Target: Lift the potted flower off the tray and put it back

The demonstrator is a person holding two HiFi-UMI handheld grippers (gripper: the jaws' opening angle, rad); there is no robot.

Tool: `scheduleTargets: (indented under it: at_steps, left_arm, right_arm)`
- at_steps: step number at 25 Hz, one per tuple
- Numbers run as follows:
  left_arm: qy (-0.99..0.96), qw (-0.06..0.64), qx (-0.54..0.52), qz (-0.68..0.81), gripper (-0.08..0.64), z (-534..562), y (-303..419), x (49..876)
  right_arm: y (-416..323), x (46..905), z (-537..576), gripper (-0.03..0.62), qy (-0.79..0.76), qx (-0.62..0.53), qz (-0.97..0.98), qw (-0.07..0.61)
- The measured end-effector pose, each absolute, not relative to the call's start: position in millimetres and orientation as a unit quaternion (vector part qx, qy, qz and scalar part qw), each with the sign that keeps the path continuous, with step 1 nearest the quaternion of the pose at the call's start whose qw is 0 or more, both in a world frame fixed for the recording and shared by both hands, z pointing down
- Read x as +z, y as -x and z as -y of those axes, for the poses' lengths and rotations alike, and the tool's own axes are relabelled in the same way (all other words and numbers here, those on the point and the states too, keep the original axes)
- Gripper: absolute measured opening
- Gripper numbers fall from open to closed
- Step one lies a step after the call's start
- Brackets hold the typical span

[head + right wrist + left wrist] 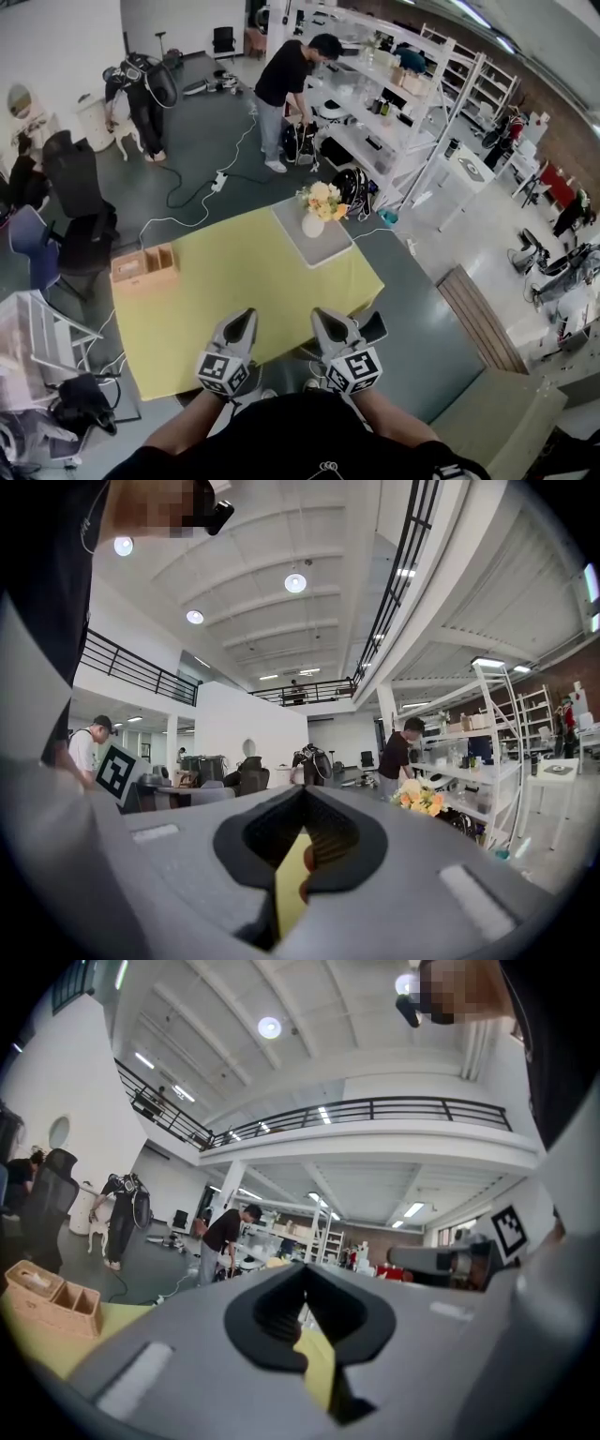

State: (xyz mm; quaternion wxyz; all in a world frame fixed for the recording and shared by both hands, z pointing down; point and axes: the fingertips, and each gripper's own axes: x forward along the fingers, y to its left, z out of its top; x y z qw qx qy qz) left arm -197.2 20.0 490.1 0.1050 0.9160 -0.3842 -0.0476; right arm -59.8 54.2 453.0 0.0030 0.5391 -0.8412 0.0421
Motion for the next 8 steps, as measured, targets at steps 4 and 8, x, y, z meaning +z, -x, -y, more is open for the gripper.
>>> scheduleTargets:
  at_steps: [4,8]
  left_arm:
    - [-0.916,0.105,-0.049,0.383,0.008,-18.4,198.1,490.6]
    - [-0.917,0.107,-0.048,0.382,0.008,-18.9,197.4,492.3]
  right_arm:
    - [63.0,453.6,-53.4,0.003,-0.537,0.042,0.842,0.003]
    - [64.2,454.8,-54.1,0.003,-0.537,0.044,0.842,0.005]
